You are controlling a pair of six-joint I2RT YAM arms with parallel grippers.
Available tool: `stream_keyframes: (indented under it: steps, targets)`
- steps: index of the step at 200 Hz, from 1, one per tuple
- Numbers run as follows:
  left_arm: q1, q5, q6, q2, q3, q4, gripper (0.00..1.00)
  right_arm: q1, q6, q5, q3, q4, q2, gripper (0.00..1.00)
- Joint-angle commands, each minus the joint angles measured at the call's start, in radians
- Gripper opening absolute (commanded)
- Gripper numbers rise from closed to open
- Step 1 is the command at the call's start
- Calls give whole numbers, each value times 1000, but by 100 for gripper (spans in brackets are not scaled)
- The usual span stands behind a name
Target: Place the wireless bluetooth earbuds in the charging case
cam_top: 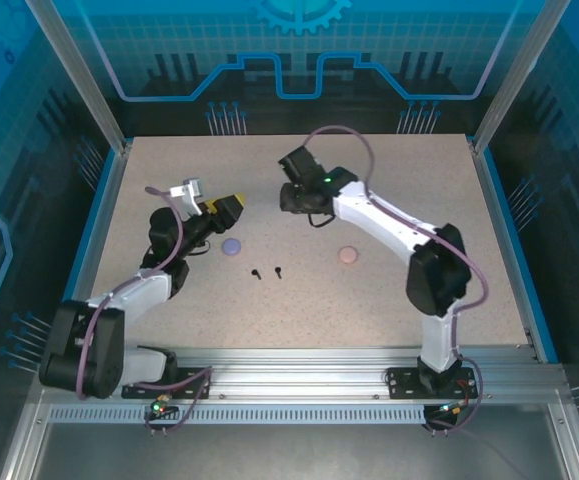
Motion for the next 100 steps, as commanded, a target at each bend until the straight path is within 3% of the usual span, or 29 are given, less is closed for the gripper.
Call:
stream_keyframes:
  steps: [1, 41, 100]
  targets:
    - [-10, 111, -77, 84, -30, 264, 74, -27, 122, -6, -116, 104, -99, 31]
    - [-52, 128, -143, 263, -42, 526, 69, -41, 283, -22, -259, 227, -240, 30]
    - [-192, 53, -41, 349, 5, 518, 68, 14, 513, 38, -344, 323, -295, 29]
